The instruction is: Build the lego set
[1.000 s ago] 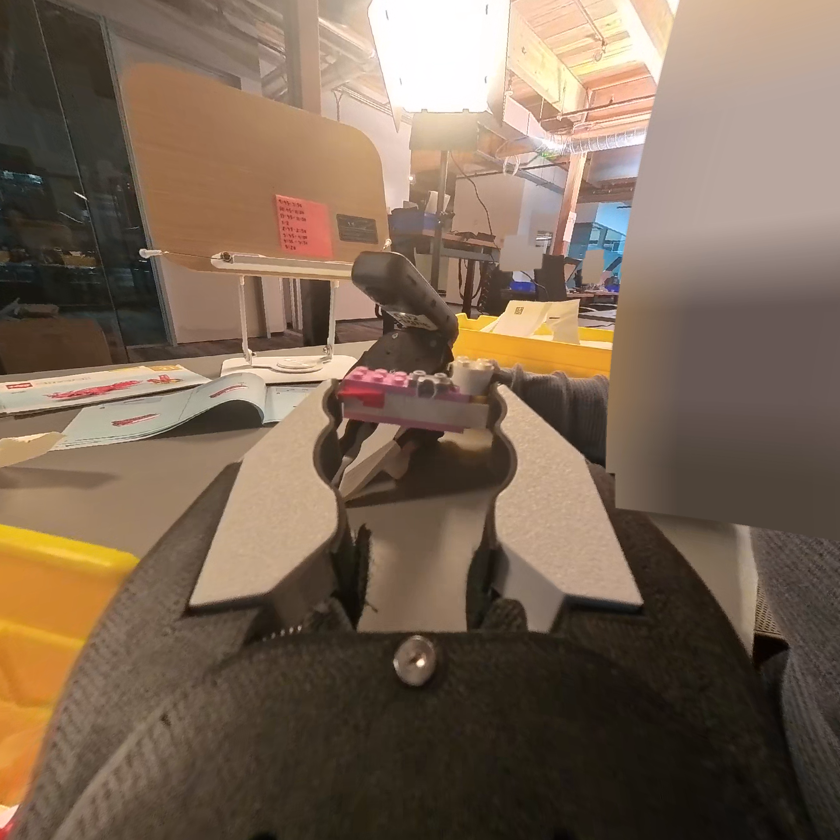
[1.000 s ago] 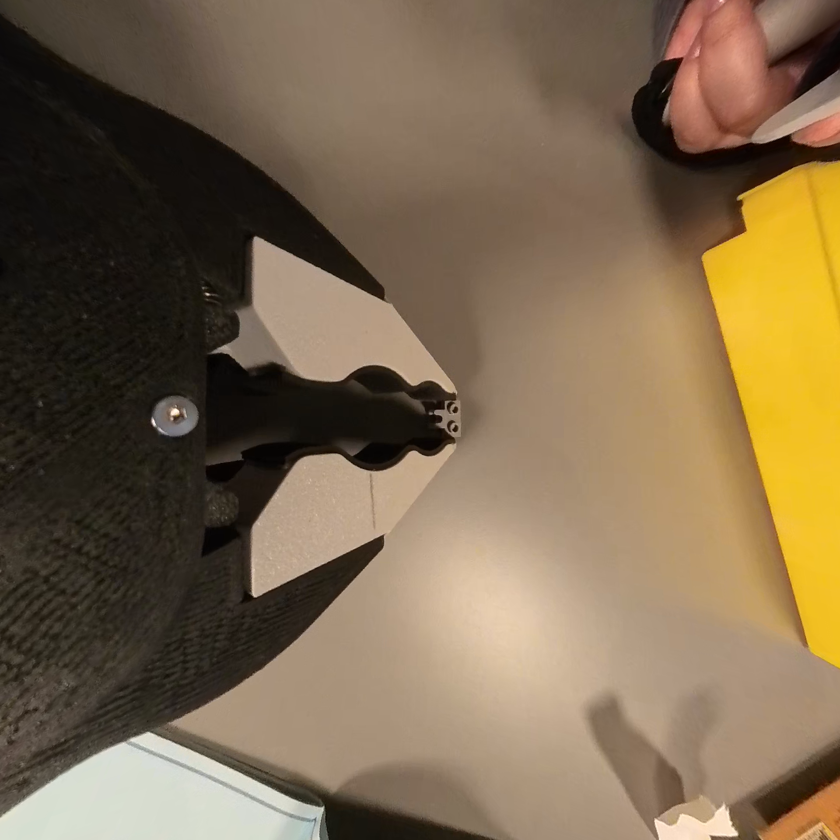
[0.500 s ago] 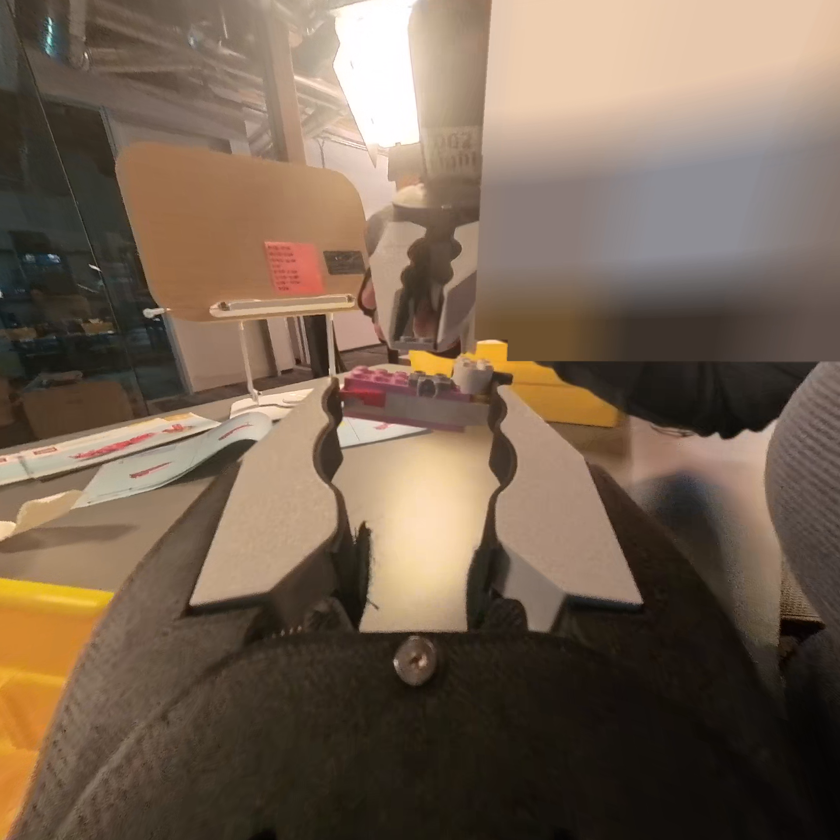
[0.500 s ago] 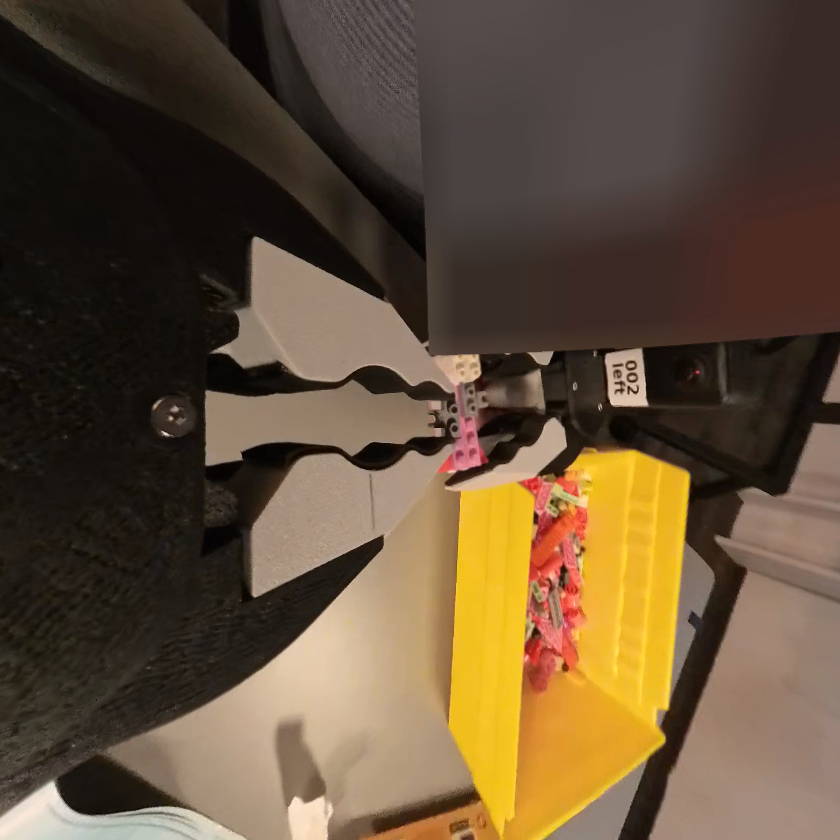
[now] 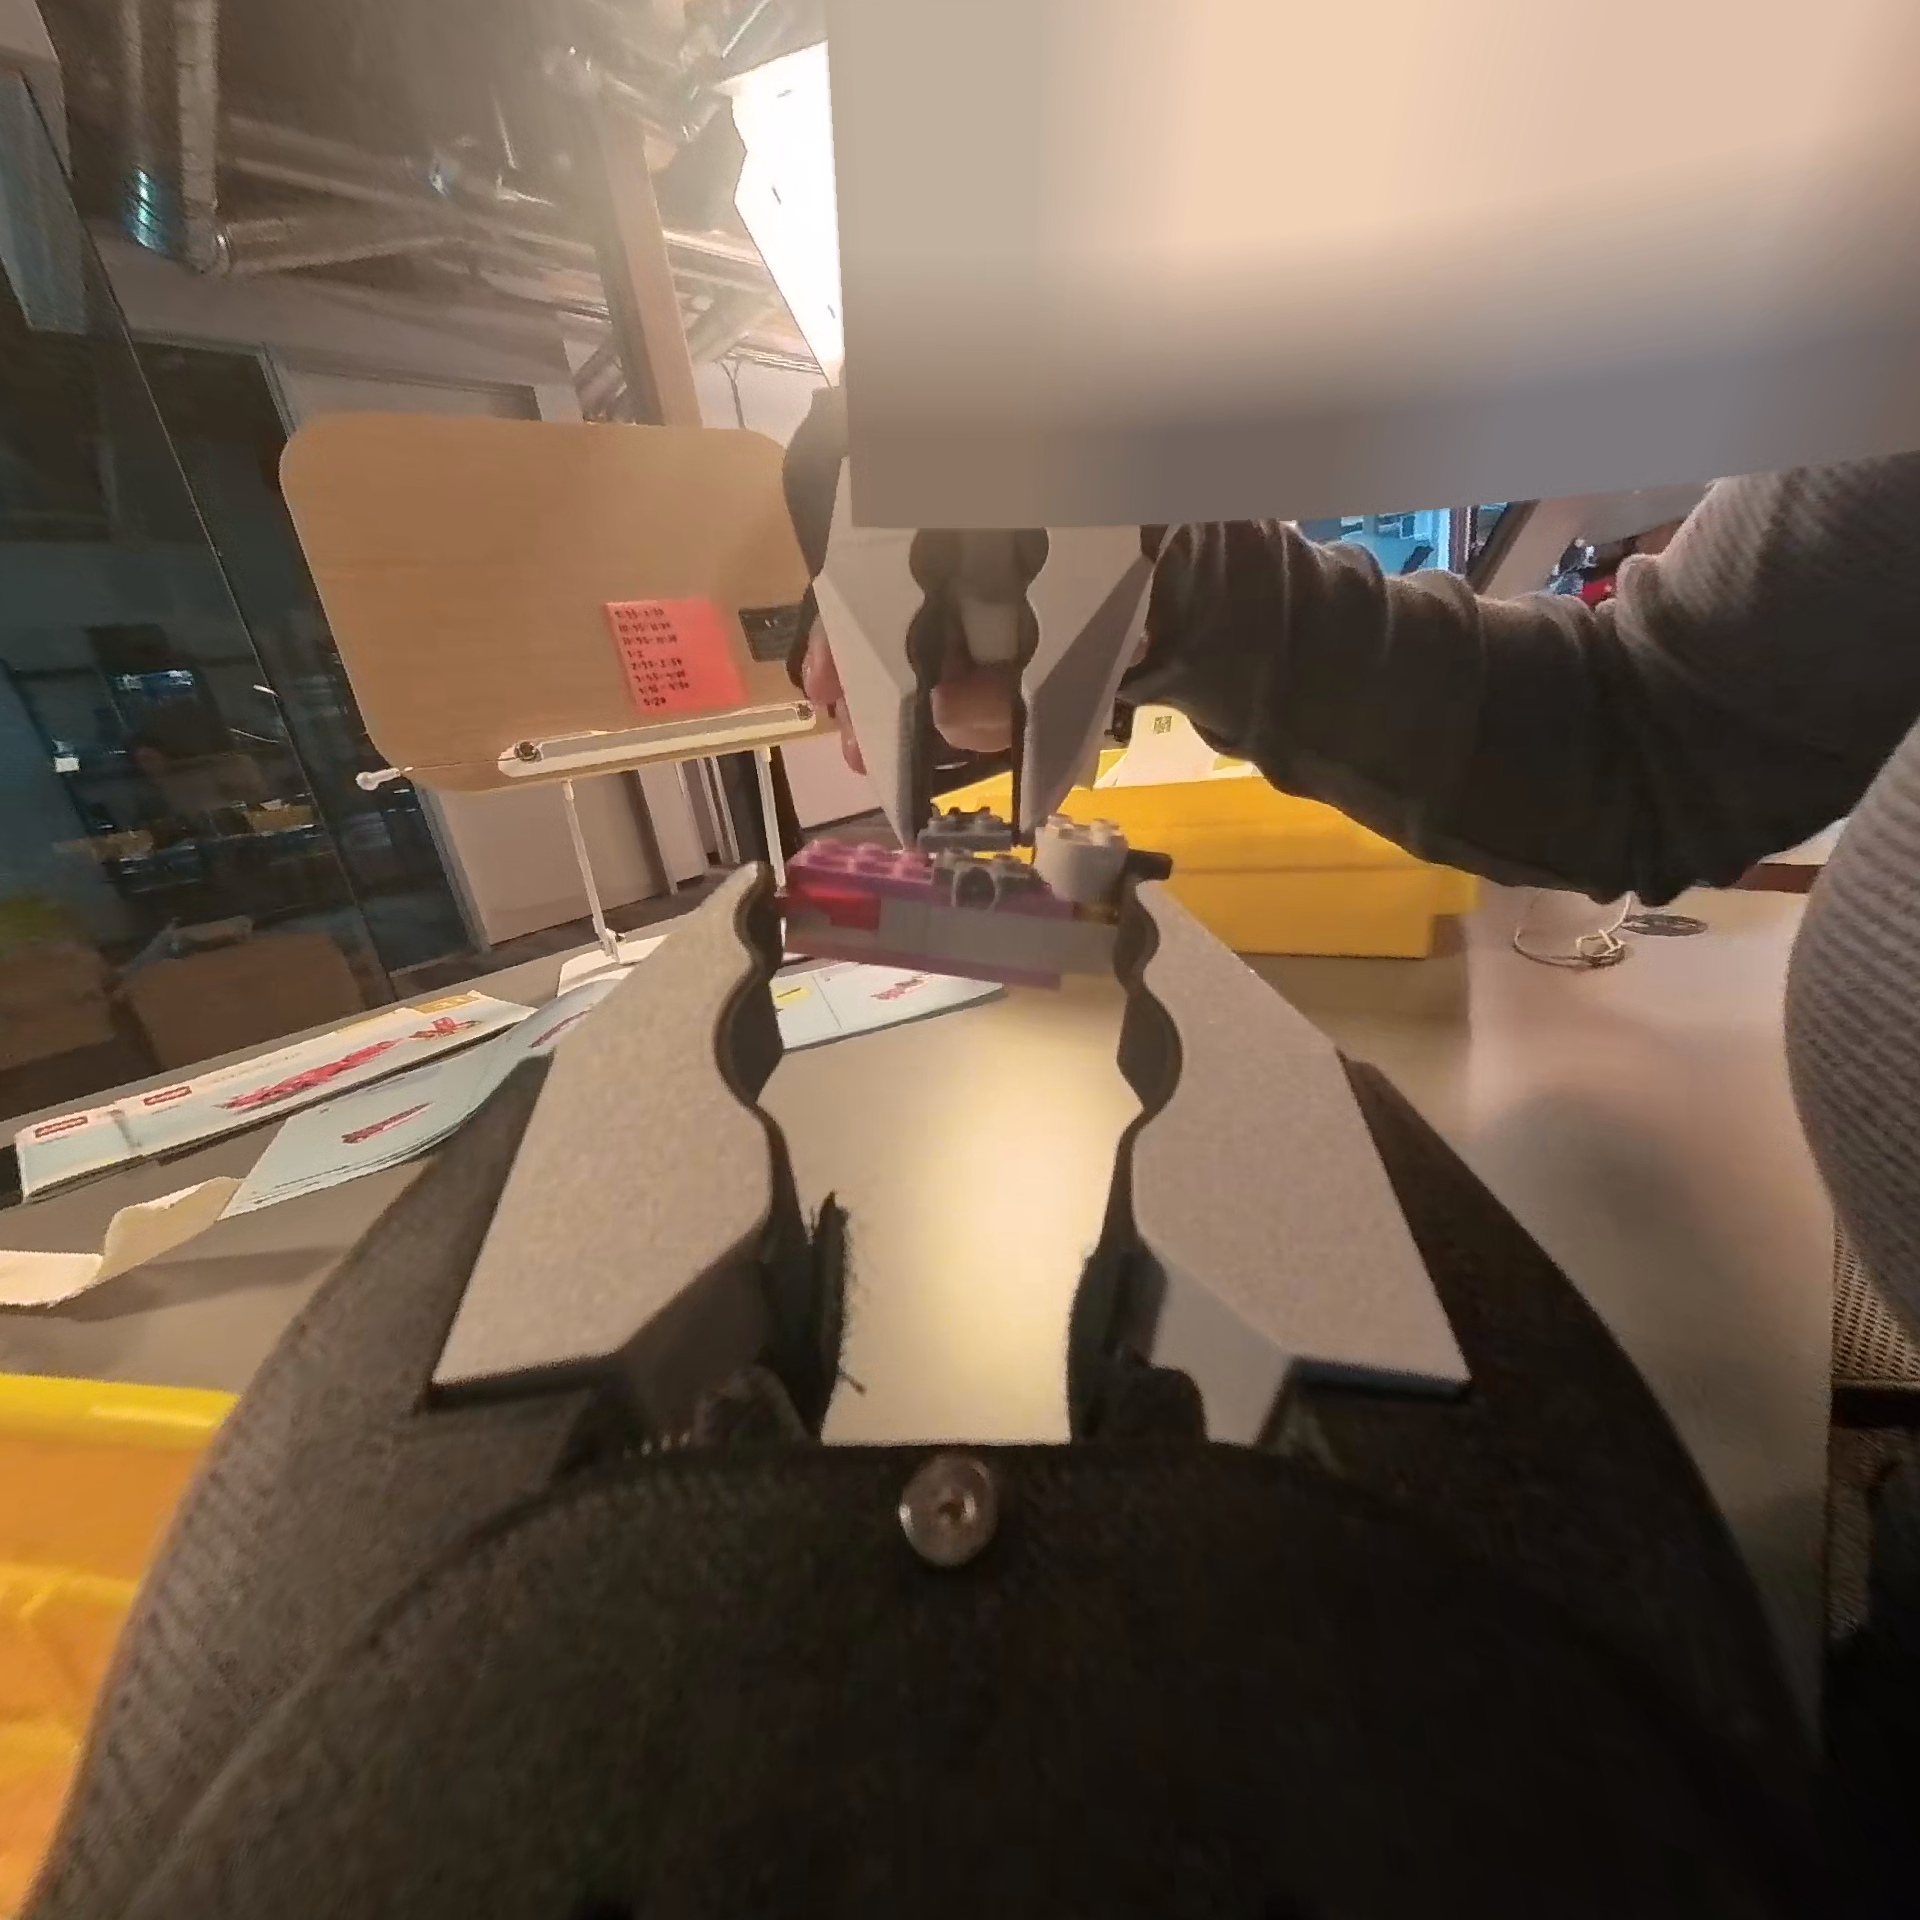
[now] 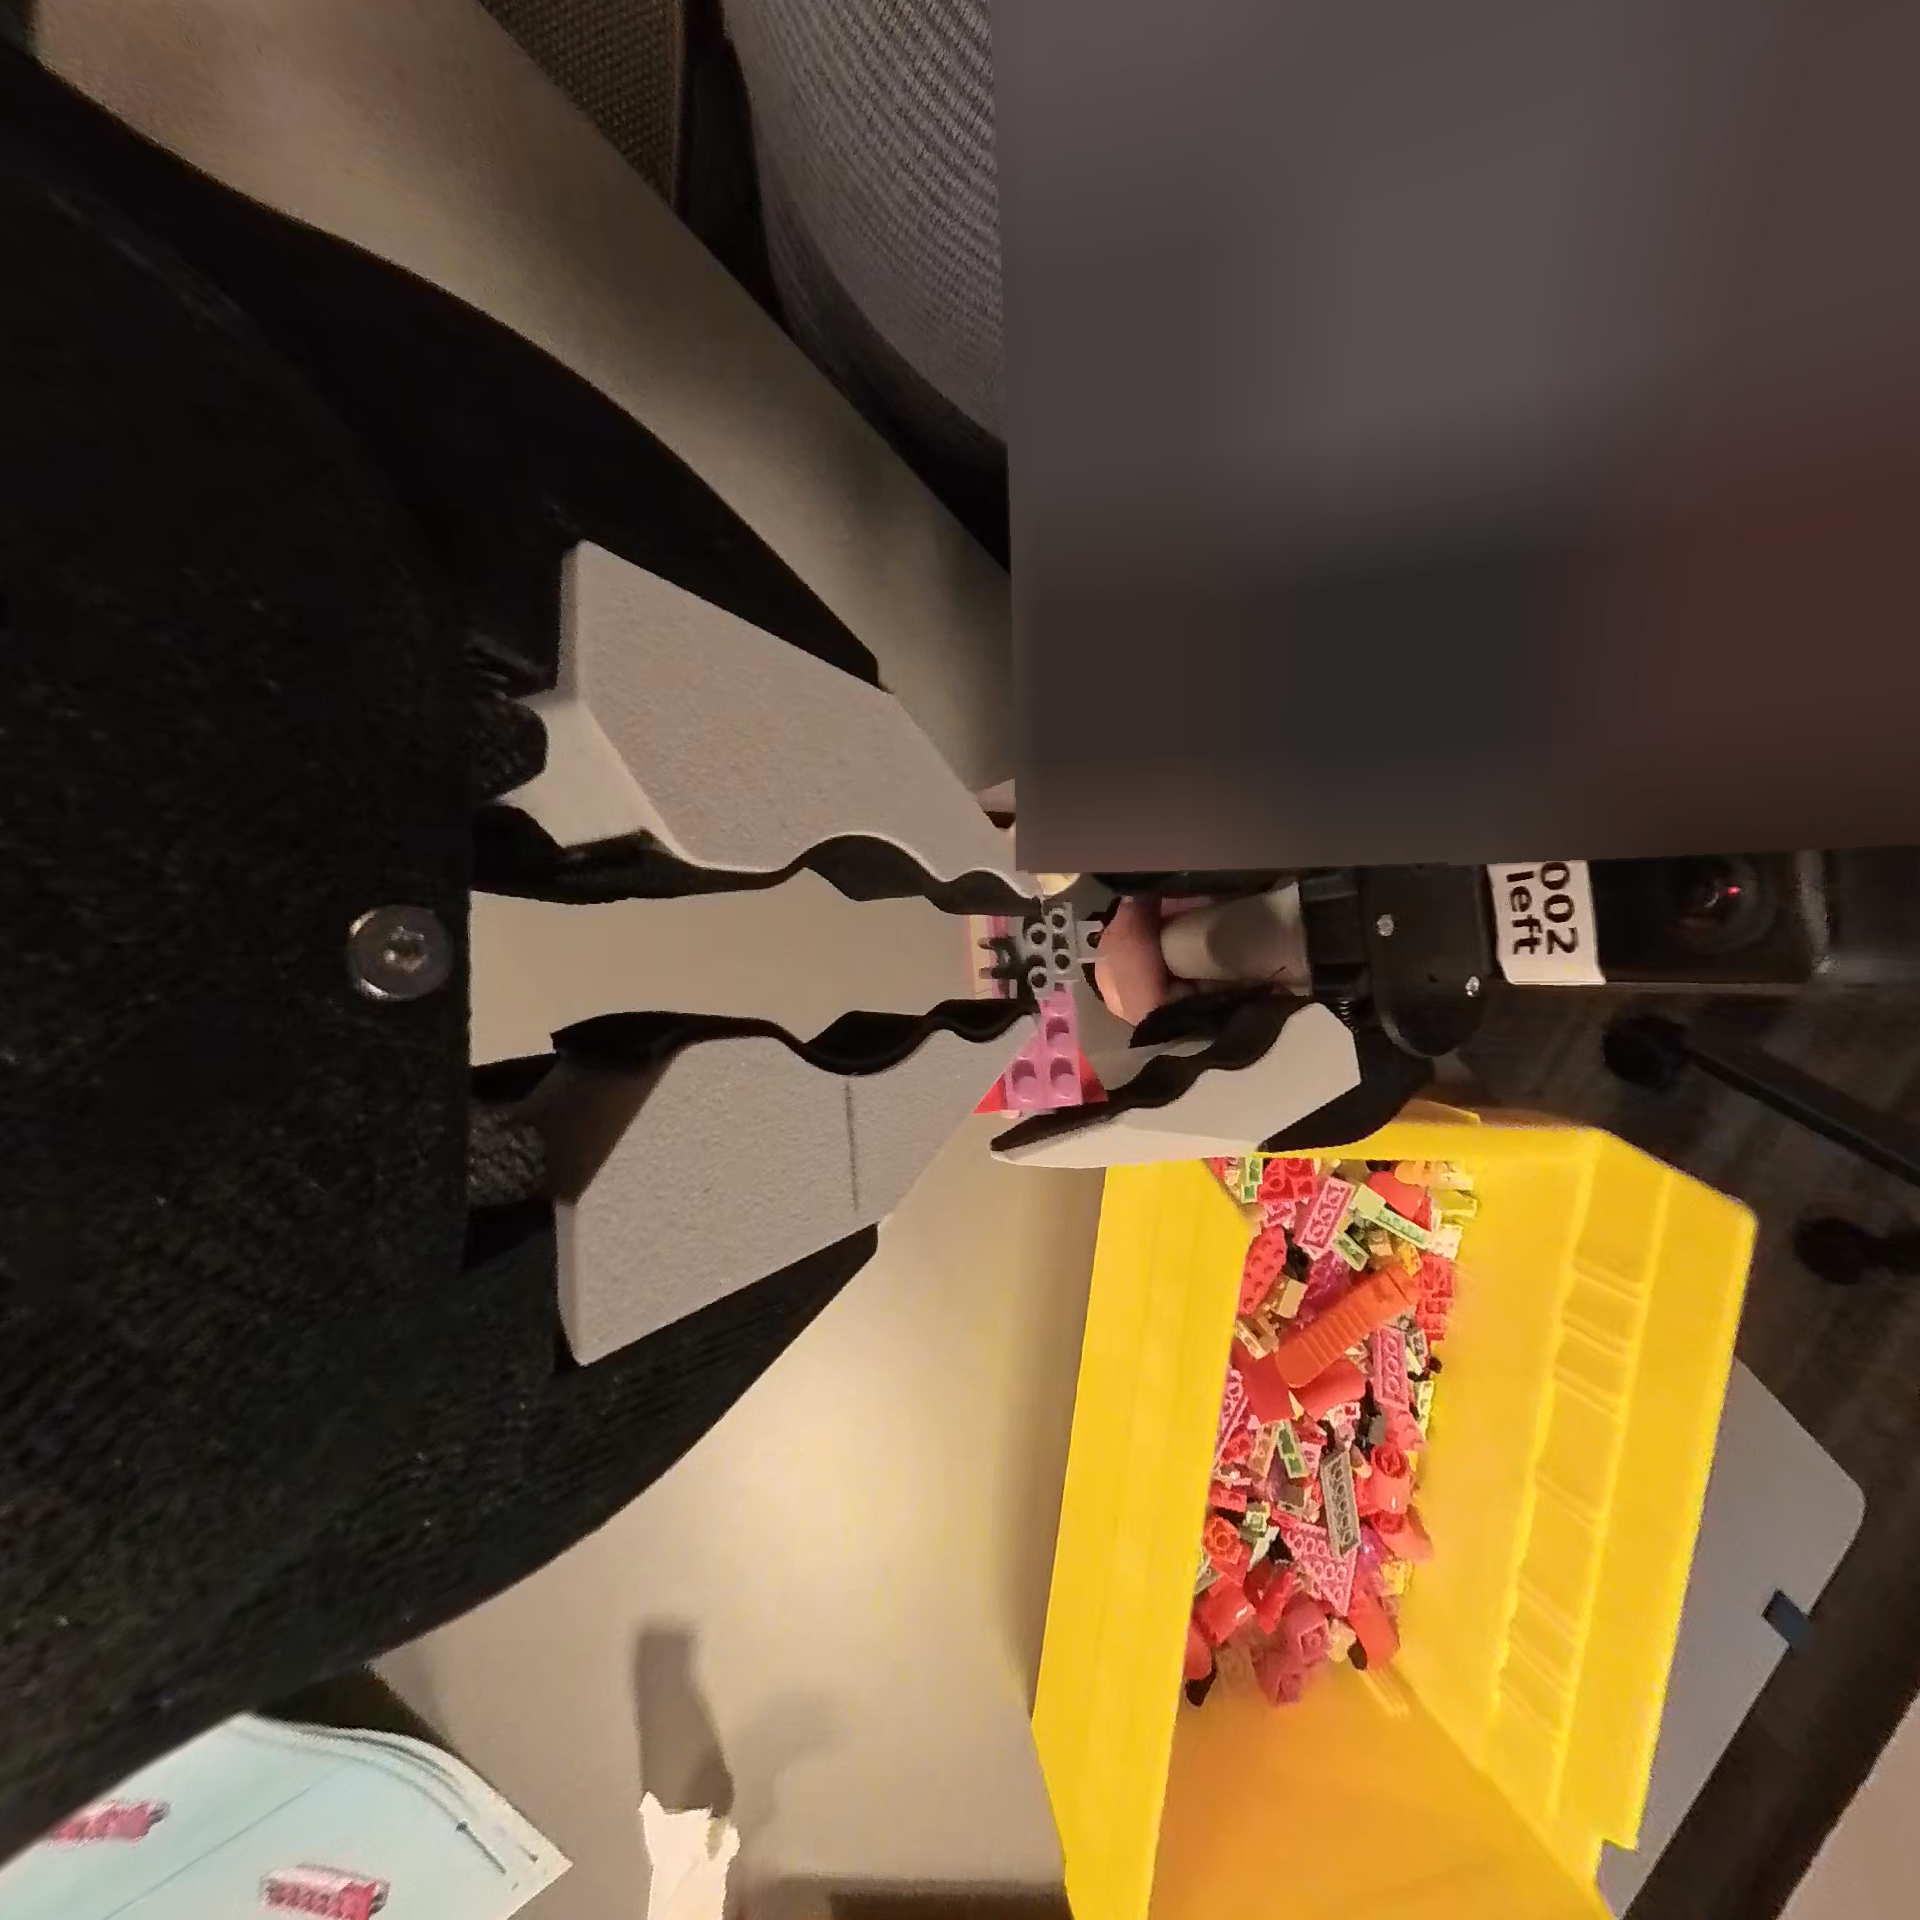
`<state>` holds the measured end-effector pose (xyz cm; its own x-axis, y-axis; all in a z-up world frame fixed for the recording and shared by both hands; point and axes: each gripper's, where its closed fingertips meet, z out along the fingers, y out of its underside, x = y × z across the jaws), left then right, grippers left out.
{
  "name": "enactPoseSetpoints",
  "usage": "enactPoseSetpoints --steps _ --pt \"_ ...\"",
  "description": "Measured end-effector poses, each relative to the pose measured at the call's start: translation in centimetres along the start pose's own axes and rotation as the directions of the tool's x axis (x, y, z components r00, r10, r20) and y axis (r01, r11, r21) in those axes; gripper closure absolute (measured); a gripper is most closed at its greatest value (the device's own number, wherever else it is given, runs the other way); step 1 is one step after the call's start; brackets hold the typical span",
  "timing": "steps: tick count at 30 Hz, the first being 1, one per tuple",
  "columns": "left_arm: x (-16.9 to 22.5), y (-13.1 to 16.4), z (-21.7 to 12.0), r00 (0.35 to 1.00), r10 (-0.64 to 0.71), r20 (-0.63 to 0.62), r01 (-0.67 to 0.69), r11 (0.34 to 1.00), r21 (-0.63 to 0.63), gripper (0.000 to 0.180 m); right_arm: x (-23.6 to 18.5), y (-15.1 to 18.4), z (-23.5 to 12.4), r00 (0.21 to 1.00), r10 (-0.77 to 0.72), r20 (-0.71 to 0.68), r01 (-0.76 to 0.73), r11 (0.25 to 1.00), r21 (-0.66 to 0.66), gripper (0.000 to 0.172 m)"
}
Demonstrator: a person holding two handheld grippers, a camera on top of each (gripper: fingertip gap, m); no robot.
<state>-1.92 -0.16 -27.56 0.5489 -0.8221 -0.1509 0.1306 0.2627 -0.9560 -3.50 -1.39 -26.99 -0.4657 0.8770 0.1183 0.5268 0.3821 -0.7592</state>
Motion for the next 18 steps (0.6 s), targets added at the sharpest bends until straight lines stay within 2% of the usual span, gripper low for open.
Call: enactPoseSetpoints --steps 18 --pt "0.03 -0.34 -0.12 1.000 0.009 0.004 -0.009 1.000 0.019 0.116 -0.14 -0.55 -0.11 0.999 0.010 0.048 -0.008 0.999 -0.044 0.158"
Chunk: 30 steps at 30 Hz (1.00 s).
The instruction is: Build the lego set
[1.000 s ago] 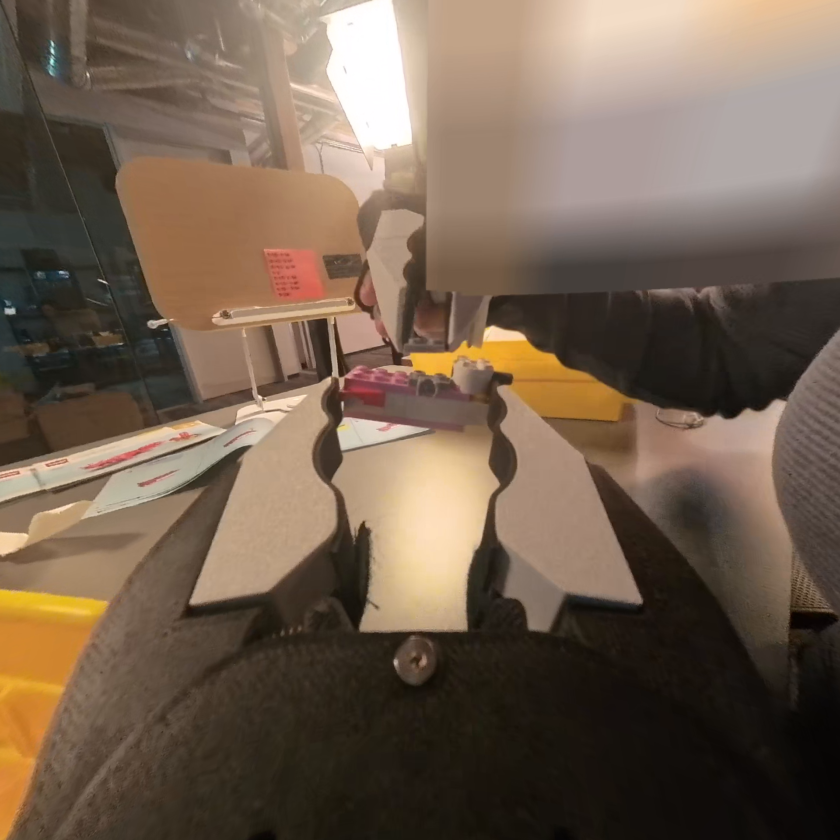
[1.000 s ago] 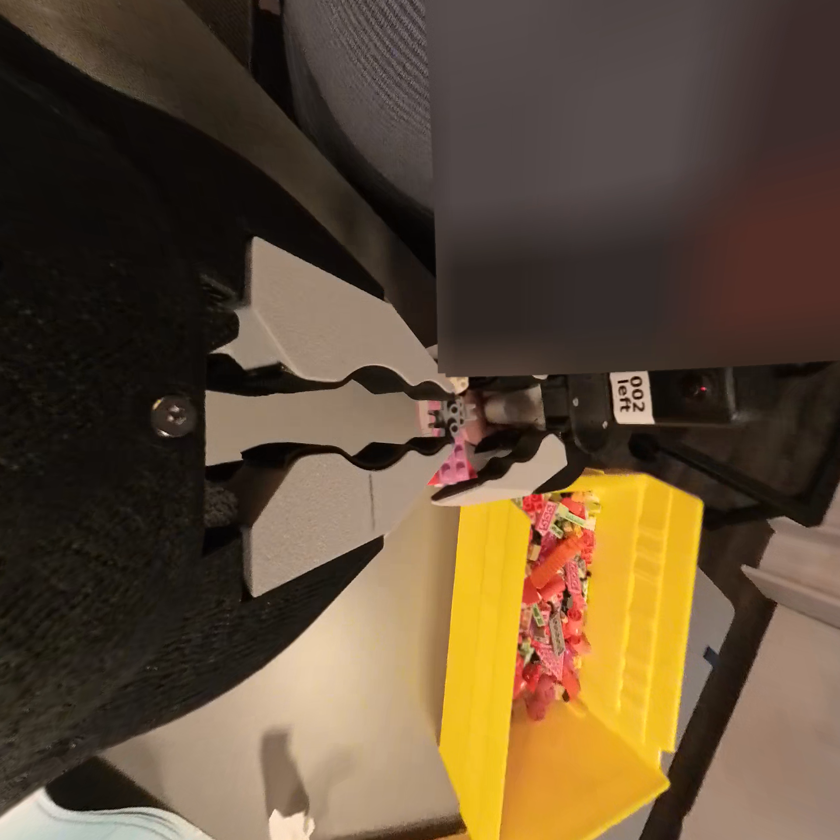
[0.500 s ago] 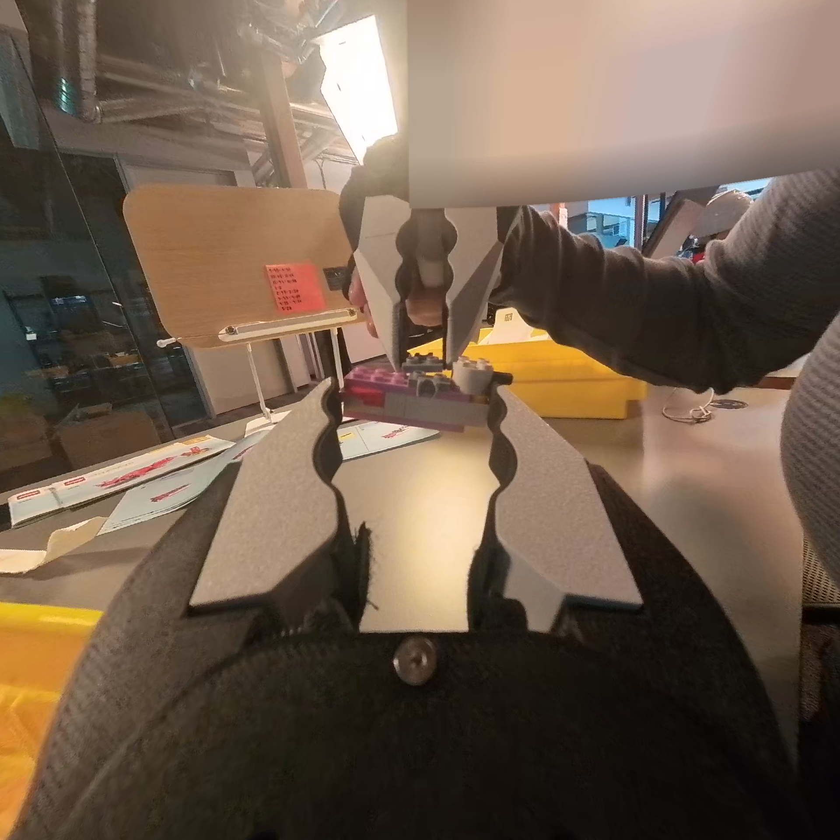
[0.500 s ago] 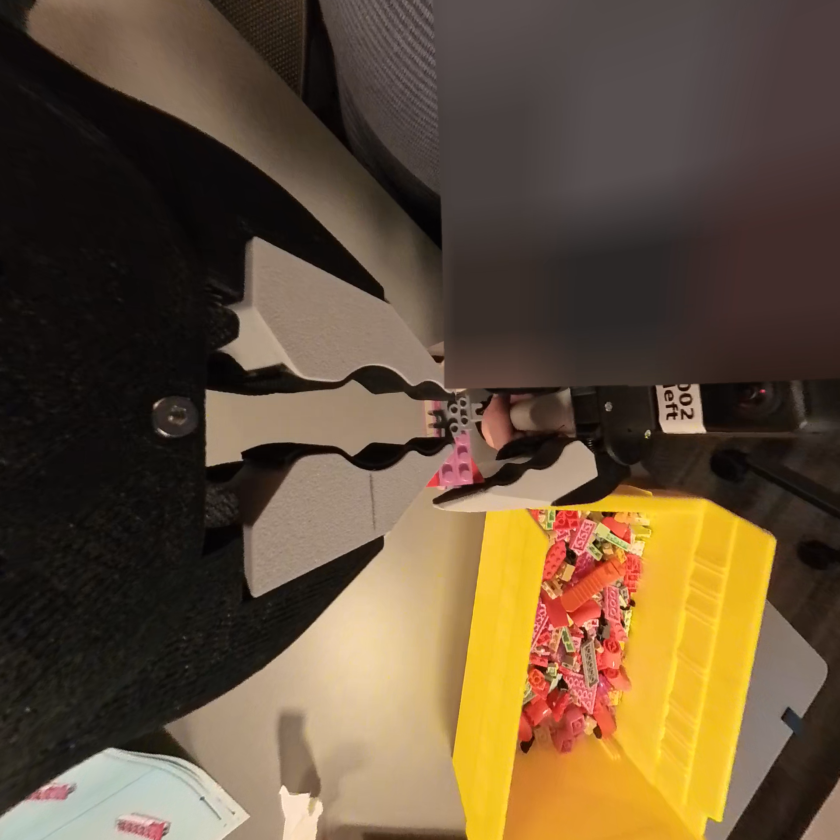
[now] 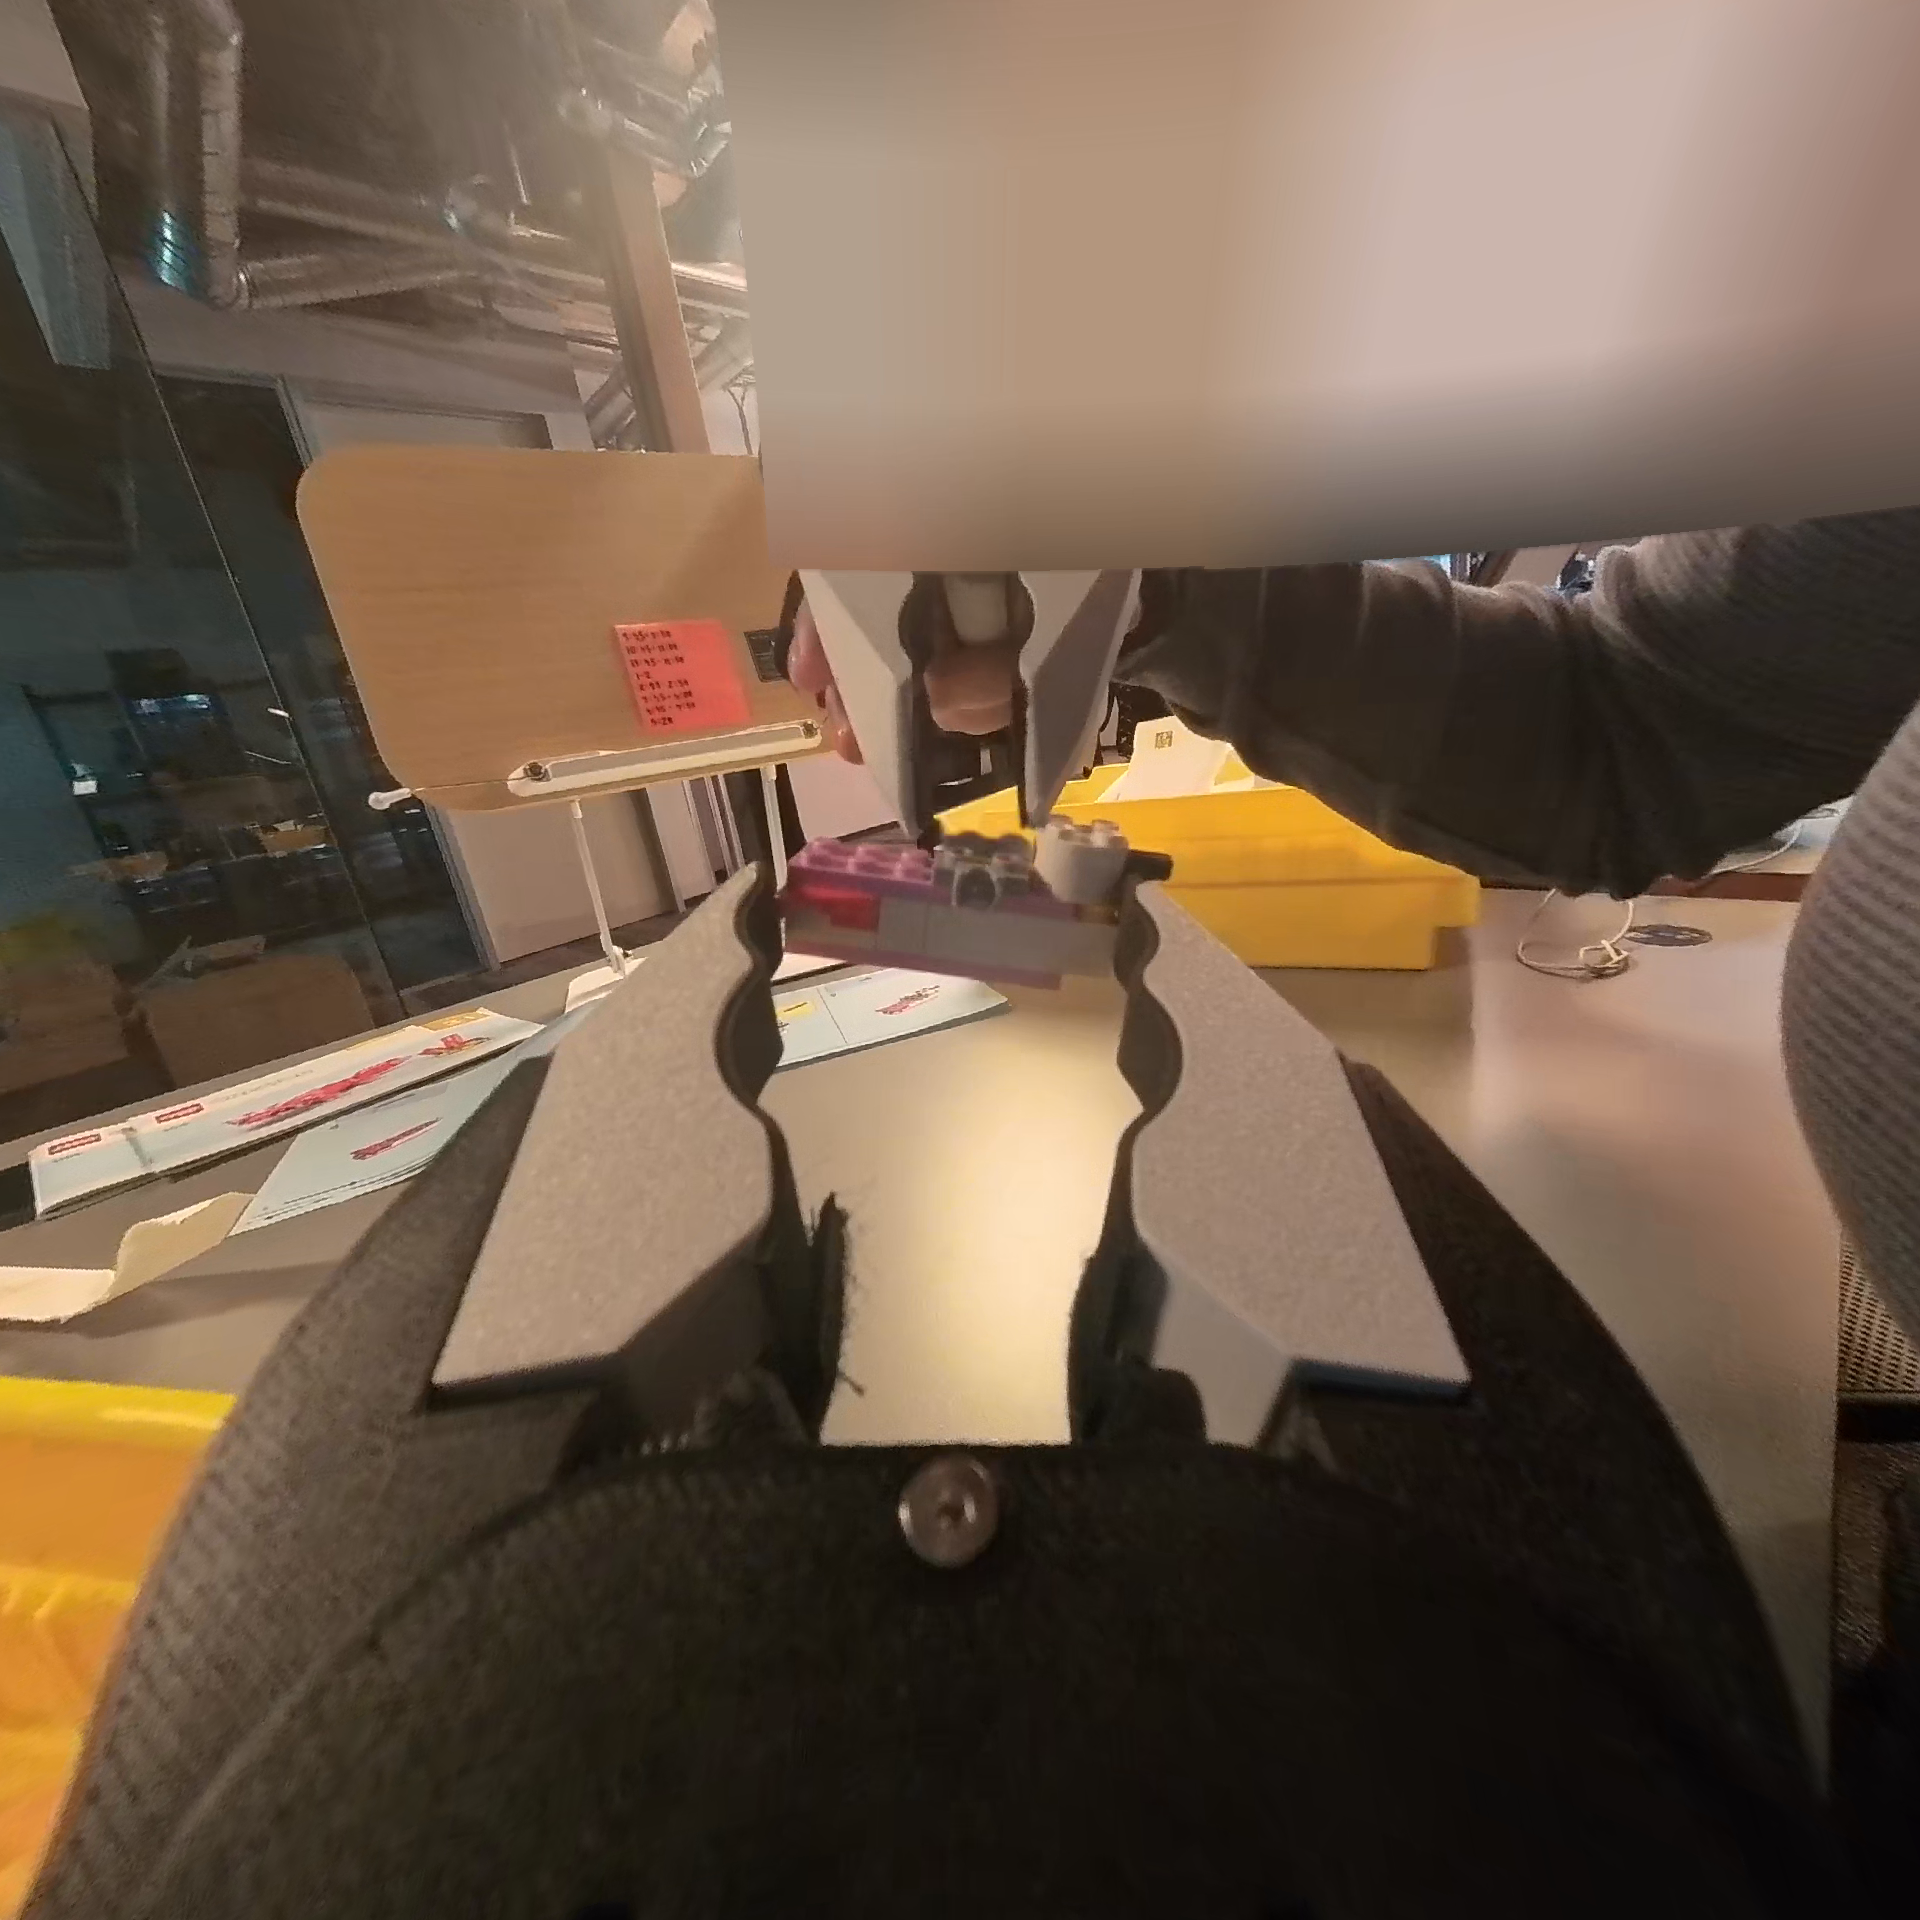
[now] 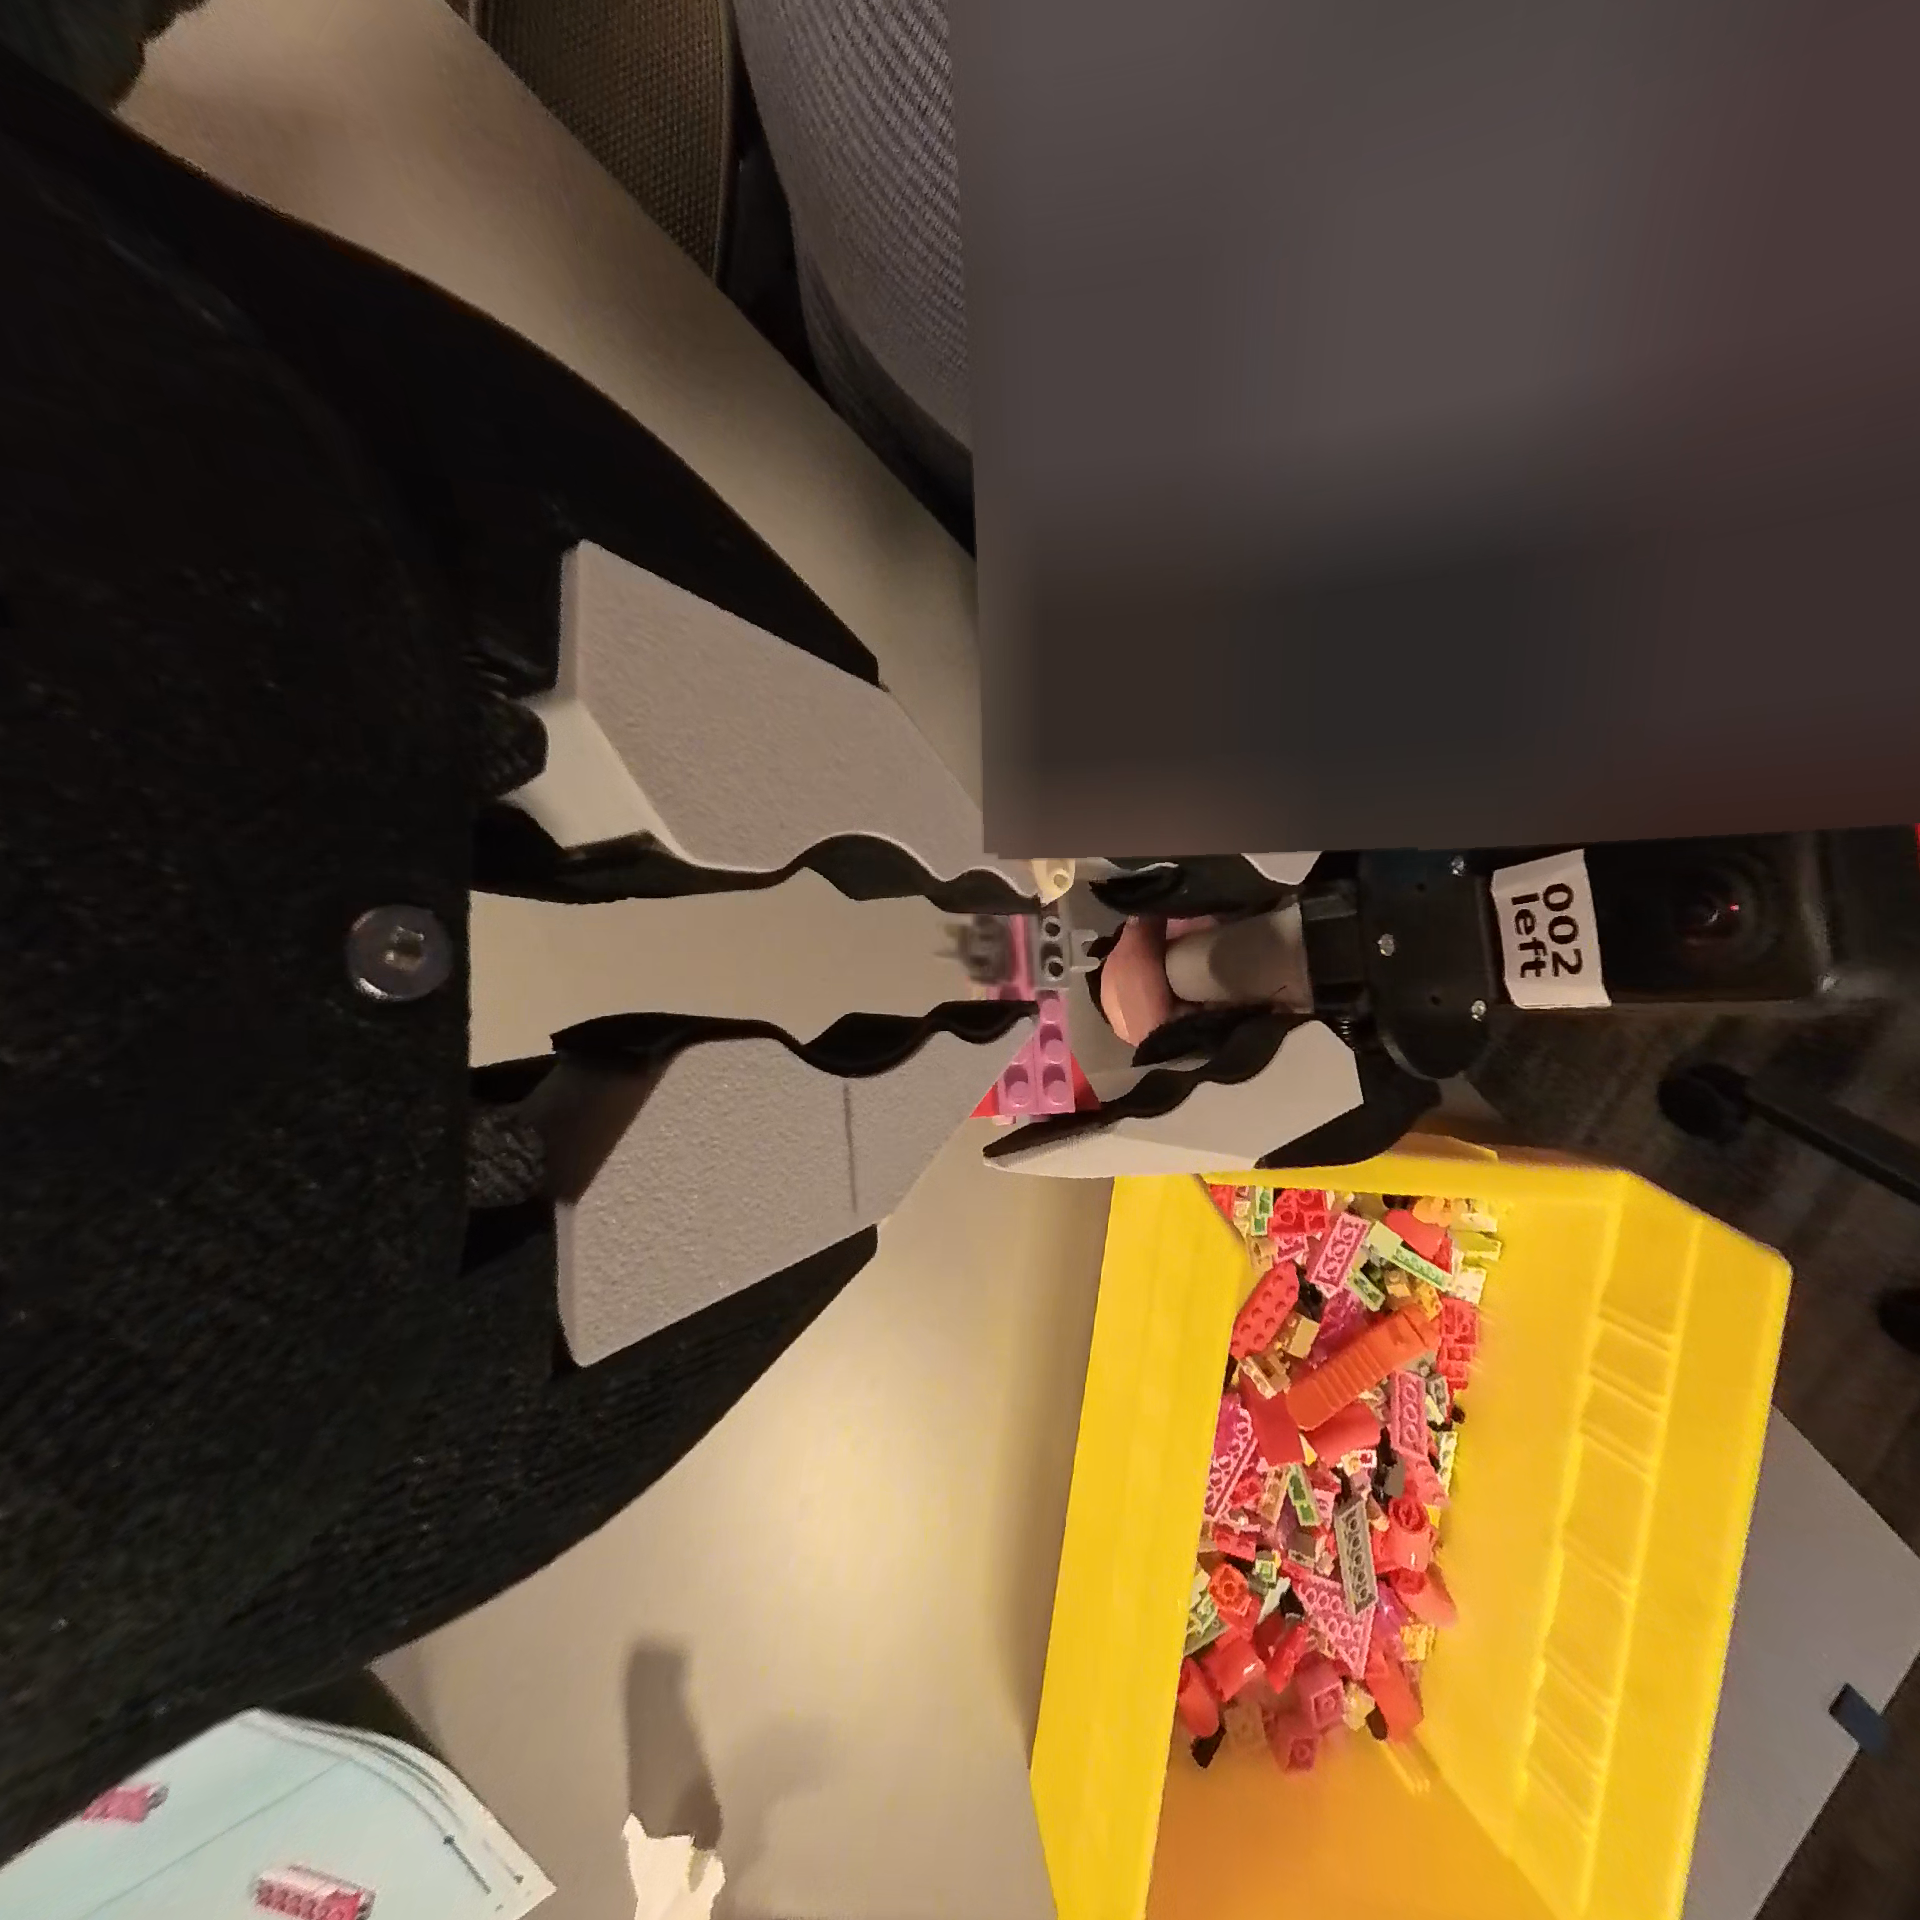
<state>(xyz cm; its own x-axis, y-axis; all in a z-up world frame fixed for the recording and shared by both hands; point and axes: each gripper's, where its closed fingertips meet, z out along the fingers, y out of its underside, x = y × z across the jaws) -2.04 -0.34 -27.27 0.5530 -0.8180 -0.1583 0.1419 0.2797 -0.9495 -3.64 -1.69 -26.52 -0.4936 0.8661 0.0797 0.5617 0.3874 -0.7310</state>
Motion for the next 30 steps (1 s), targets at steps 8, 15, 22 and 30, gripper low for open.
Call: enactPoseSetpoints --steps 8,15,22,30 --pt "-0.1 -0.3 -0.1 1.000 -0.001 0.005 0.001 1.000 0.014 0.116 0.4 -0.5 -0.2 1.000 0.003 -0.030 -0.002 1.000 0.025 0.150" --pt "-0.8 0.0 -0.2 0.999 -0.002 0.051 0.002 1.000 -0.004 0.116 2.5 2.3 -2.8 0.949 0.157 -0.272 -0.133 0.986 0.104 0.144" --pt "-0.7 0.2 -0.1 0.999 -0.032 0.035 0.032 0.999 -0.010 0.116 2.4 10.0 -7.6 0.602 0.463 -0.650 -0.432 0.874 0.223 0.143" --pt "-0.1 0.3 0.0 0.999 -0.041 0.000 0.041 0.999 -0.017 0.117 -6.0 20.1 -9.6 0.237 0.504 -0.831 -0.822 0.559 0.105 0.145"
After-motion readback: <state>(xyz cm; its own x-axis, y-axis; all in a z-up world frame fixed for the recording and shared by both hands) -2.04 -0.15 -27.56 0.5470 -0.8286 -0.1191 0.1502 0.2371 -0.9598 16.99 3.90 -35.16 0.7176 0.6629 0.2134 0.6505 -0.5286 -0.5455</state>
